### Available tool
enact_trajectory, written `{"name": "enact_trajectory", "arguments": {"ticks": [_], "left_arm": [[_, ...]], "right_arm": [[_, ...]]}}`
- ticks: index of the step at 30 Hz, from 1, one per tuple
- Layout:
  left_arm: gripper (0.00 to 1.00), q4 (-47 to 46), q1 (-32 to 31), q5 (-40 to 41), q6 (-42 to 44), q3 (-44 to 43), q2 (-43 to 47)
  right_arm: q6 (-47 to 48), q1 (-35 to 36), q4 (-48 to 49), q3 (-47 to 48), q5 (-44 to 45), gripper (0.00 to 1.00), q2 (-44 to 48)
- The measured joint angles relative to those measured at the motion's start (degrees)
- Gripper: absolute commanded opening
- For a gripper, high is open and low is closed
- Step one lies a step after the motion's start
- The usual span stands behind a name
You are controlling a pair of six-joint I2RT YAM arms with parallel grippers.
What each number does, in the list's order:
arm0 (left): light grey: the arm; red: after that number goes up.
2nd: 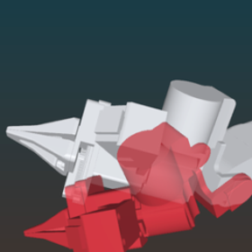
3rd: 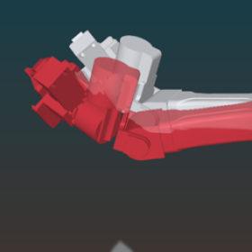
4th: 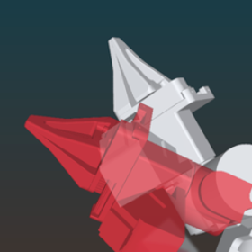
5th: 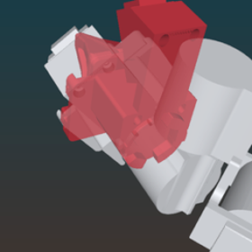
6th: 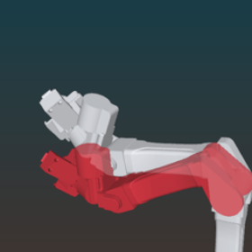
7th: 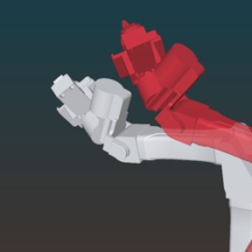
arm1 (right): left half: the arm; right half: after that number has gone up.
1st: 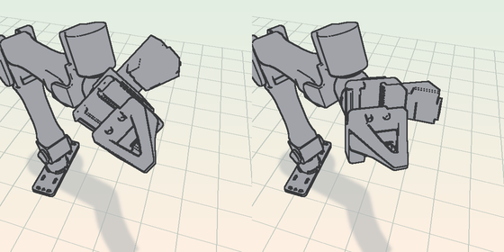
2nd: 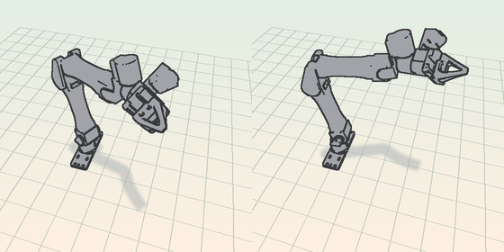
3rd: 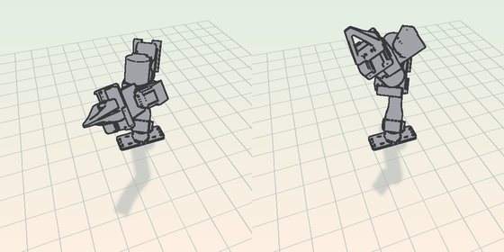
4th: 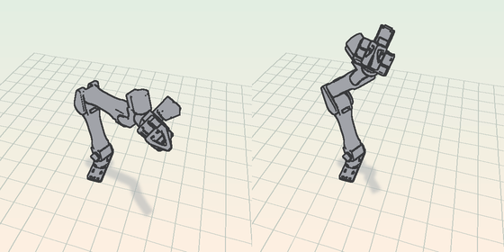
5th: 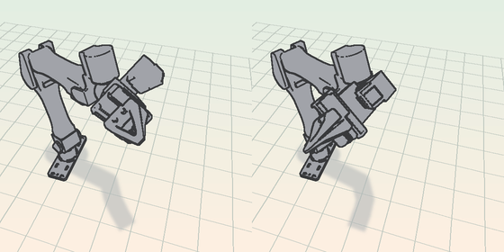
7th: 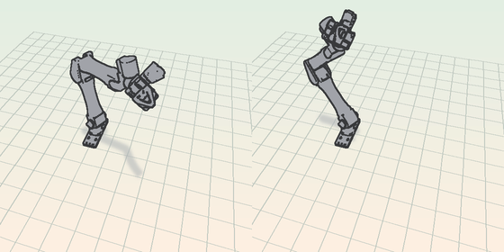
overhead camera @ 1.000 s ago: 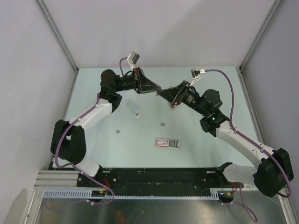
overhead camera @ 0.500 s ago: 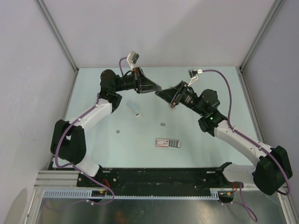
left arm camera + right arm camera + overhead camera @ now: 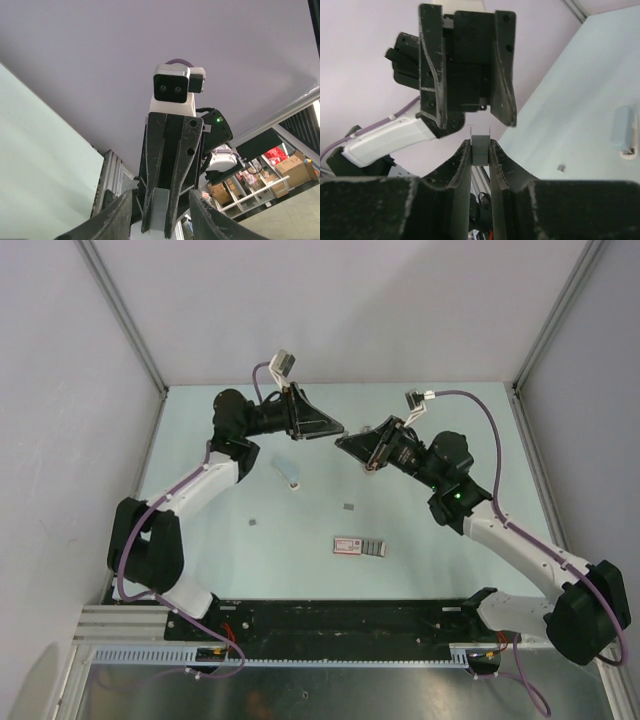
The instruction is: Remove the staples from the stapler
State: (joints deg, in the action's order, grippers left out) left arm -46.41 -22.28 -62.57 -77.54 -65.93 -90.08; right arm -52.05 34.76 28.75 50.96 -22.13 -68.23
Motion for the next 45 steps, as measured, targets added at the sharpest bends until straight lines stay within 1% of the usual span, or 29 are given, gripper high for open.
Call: {"name": "enact_trajectory", "arguments": {"ticks": [2,3,4,6,7,9,12,15,17,19,22,25,30,33,37,41,45], "left_arm": [[0.55,1.27,0.44,0.07,2.16,0.0,0.37],[0.55,3.93,0.83,0.42,5.03,-0.02,1.01],[0.55,6.45,1.11,0.79,8.22,-0.11,1.55],[0.54,15.13,1.42,2.8,17.35,-1.09,2.97],[0.54,20.76,1.31,4.81,23.37,-2.12,3.69],[0.54,30.95,0.46,10.71,36.3,-3.65,5.01],[0.53,40.83,-2.29,19.15,52.37,-2.51,7.1],[0.52,46.64,-6.45,27.08,65.9,2.05,8.31],[0.51,49.4,-9.16,32.09,72.43,5.7,8.02],[0.51,51.36,-11.41,36.2,77.0,8.7,6.78],[0.5,52.37,-13.9,41.03,81.33,11.43,3.67],[0.49,52.41,-15.45,44.39,83.73,12.37,0.98],[0.49,50.99,-17.64,48.06,85.74,12.92,-1.92],[0.48,50.05,-19.15,48.98,86.23,13.27,-2.73],[0.48,48.96,-21.59,49.53,86.79,14.27,-3.32],[0.47,47.87,-24.3,49.9,87.58,15.67,-3.37],[0.47,46.86,-27.1,50.36,88.61,16.55,-3.39]], "right_arm": [[1.11,-0.04,-3.15,0.11,0.35,0.18,0.96],[1.75,-0.13,-5.18,0.17,0.63,0.18,1.46],[2.58,-0.2,-7.52,0.2,0.96,0.18,1.97],[4.39,-0.33,-13.46,0.31,2.27,0.18,2.78],[5.05,-0.35,-15.74,0.35,2.91,0.19,3.3],[7.15,0.13,-23.34,0.7,5.64,0.18,3.8],[9.57,1.97,-34.49,0.96,11.3,0.17,3.61],[10.54,5.22,-44.35,1.05,17.38,0.16,2.45],[10.43,7.76,-50.8,1.07,22.05,0.16,1.16],[9.6,10.29,-56.13,1.07,26.4,0.16,-0.13],[7.52,14.01,-61.83,1.07,31.3,0.15,-1.4],[4.94,17.49,-66.23,1.07,35.1,0.15,-1.73],[1.05,20.04,-71.01,0.68,38.32,0.15,0.09],[-1.16,20.59,-71.8,-1.68,38.4,0.15,3.5],[-4.35,21.4,-71.73,-7.37,37.68,0.14,7.1],[-6.27,21.77,-71.78,-10.97,37.07,0.14,7.26],[-6.45,20.98,-71.63,-11.21,37.07,0.14,7.26]]}}
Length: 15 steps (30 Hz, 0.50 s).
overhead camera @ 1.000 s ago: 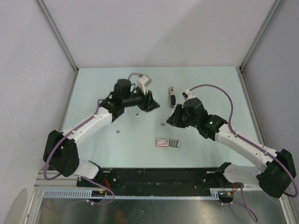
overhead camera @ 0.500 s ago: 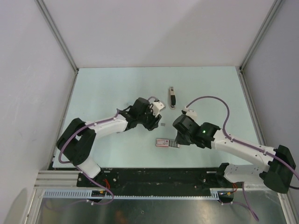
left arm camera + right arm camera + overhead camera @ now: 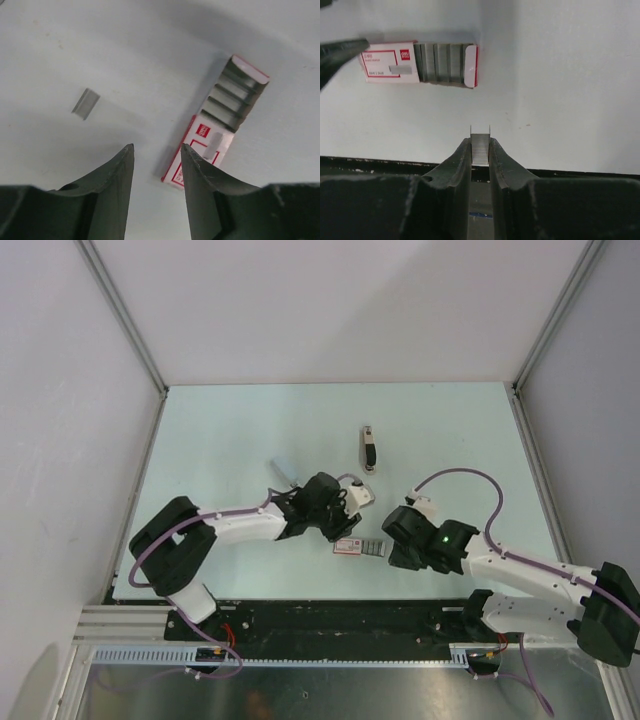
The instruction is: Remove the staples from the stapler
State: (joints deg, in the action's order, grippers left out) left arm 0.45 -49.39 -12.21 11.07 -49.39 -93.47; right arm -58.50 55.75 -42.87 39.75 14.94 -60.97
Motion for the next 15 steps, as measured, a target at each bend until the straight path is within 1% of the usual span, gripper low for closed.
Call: {"name": "enact_trajectory", "arguments": {"ticks": [6,11,15], "left_arm": [[0.46,-2.64,-2.73,0.76,1.27,0.07,-1.79],[0.45,-3.26,-3.08,1.75,1.7,-0.83,-5.09],[0.45,-4.5,-3.21,2.6,2.05,-1.92,-6.12]], "right_arm": [[0.2,-3.52,0.15,-1.09,-0.02,0.13,0.59],[0.26,-5.2,0.04,-2.4,-0.48,0.13,2.49],[0.42,-5.86,0.17,-2.67,-0.9,0.13,2.89]]}}
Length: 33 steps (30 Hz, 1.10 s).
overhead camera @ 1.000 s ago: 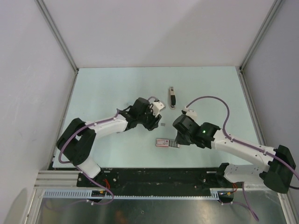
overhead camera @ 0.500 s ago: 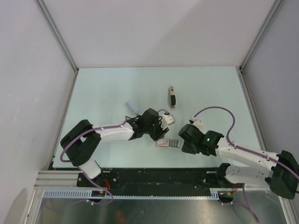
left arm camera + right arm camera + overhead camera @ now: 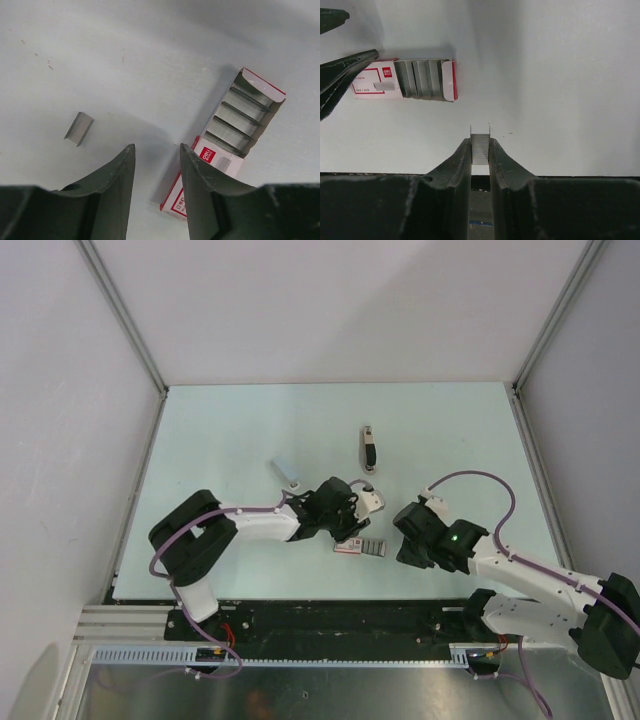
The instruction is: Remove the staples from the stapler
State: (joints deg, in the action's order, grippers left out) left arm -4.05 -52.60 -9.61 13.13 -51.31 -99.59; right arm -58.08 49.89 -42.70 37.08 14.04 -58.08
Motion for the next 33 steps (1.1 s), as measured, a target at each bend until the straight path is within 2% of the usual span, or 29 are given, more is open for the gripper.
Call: {"name": "enact_trajectory", "arguments": {"ticks": [20,33], "left_arm": [[0.45,-0.83,-1.4,0.5,0.44,-1.16,-1.2],[0.45,-1.44,-1.44,0.55,0.55,3.17,0.98]], "right_arm": [[0.79,-0.52,1.31,-0.63,-1.44,0.12,-0.09],[2.03,-0.68,3.48,-0.63,-1.88,0.12,-1.88]]}}
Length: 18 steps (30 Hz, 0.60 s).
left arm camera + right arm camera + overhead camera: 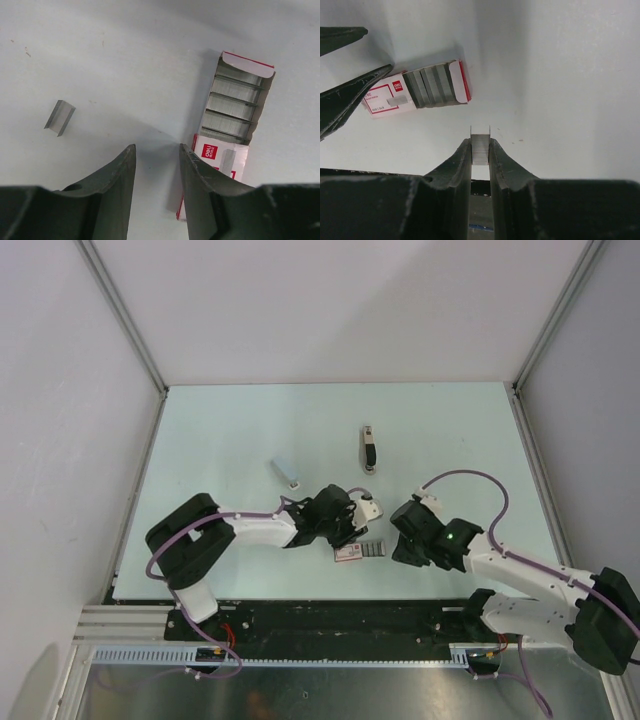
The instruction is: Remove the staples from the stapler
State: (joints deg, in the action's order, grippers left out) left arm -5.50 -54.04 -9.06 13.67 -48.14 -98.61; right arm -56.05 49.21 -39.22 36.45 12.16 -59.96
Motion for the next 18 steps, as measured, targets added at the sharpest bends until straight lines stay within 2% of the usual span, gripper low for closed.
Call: {"name": "enact_trajectory", "arguments": {"ticks": [4,8,13,18], "left_arm": [[0.47,0.09,0.02,0.72,0.17,0.09,0.15],[0.54,1.7,1.44,0.9,-0.13,-0.42,0.66],[0.59,6.16,9.73,-1.7,-1.68,-3.17,4.39],[0.6,8.59,17.97,-3.85,-3.17,-4.92,12.63]], "right_arm": [[1.11,0.28,1.99,0.0,-0.52,0.12,-1.6],[2.64,1.86,3.63,0.13,-0.5,0.12,-4.79],[5.51,4.39,4.13,3.96,0.7,0.12,-11.91],[8.09,5.64,5.68,8.76,1.92,0.12,-17.25]]}}
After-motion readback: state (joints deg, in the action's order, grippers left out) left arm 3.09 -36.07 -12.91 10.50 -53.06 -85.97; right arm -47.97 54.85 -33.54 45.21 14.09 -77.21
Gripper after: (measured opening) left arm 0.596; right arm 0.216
